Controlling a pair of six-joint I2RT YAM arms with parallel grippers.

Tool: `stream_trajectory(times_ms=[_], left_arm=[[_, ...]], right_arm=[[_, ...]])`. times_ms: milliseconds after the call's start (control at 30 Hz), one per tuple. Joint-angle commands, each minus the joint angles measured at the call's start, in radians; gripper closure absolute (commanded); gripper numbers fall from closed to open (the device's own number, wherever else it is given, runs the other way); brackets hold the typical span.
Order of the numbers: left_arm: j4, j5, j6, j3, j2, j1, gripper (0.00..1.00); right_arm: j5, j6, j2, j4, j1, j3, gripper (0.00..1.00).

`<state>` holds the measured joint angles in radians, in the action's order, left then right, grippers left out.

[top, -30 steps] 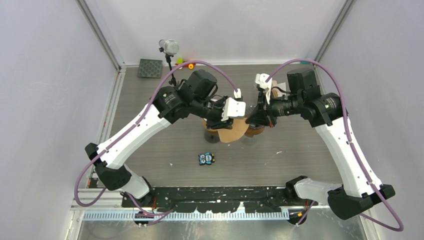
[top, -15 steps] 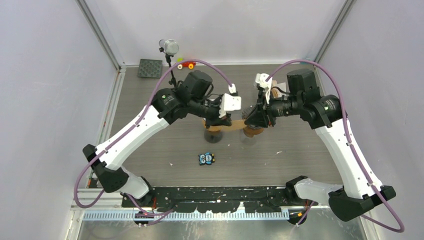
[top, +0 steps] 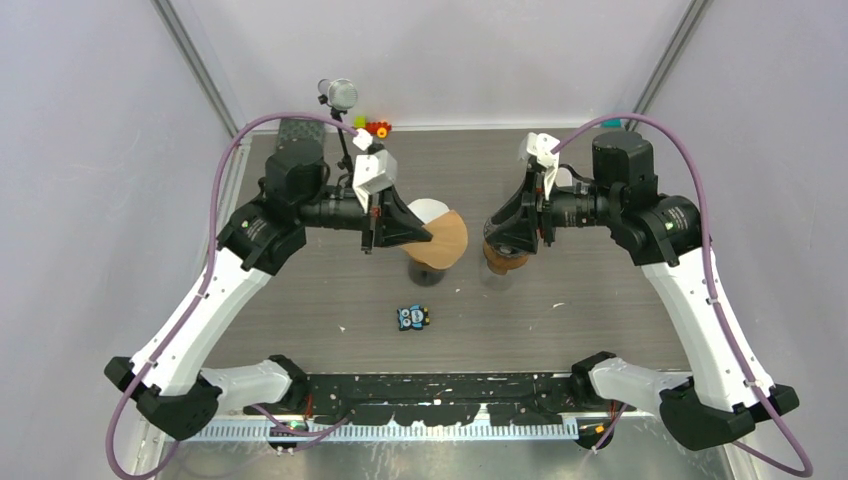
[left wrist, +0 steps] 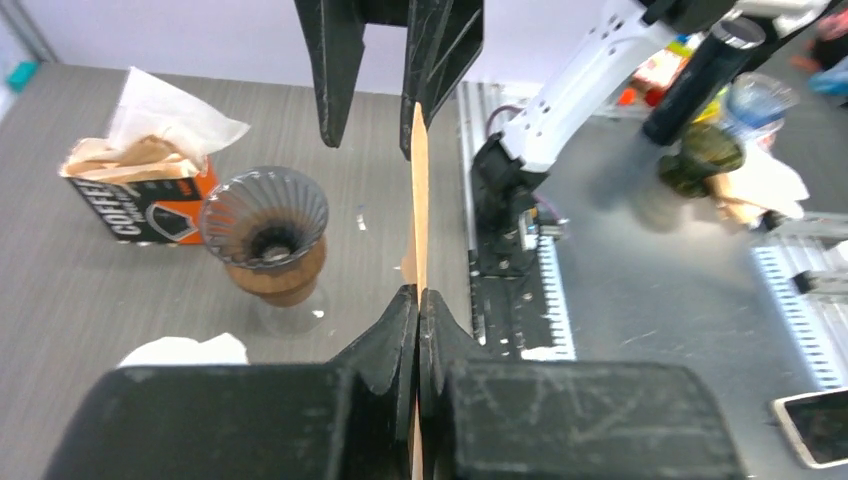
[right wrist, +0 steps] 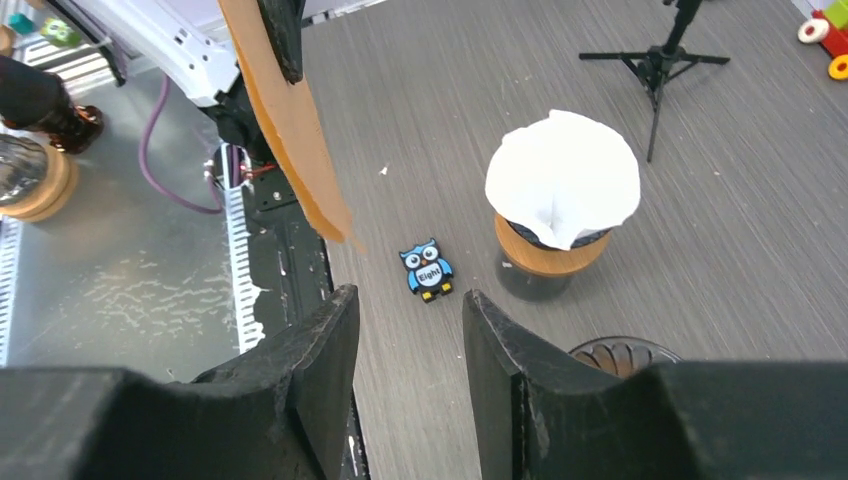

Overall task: Place the coffee filter in the dripper
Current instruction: Place the coffee filter in the coffee dripper.

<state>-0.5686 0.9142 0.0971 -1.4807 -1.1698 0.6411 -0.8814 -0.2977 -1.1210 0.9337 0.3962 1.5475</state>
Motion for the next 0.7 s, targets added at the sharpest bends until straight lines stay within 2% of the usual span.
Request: stream_trajectory(times_ms=[0,100,333,667], left_arm=[[0.280,0.176,-0.321,0.064,0.026,-0.038,1.00],[0.452,0.209,-0.462,0.114,0.024,-0.060,1.00],[0.699,0.227,-0.659,0.190,-0.009,-0.096,1.00],[0.741,0.211,-0.683,0.221,-0.028,-0.118,1.00]], right_arm=[[-0.112,0.022,0.013,-0.073,0.002,-0.004,0.53],[-0.170,0.021,0.026,-0.098,0.002,-0.054,0.55],[-0.187,0.094,0.034,-0.205,0.003,-0.154,0.65],[-0.206,0.130,0.025,-0.250,0.003,-0.184,0.68]])
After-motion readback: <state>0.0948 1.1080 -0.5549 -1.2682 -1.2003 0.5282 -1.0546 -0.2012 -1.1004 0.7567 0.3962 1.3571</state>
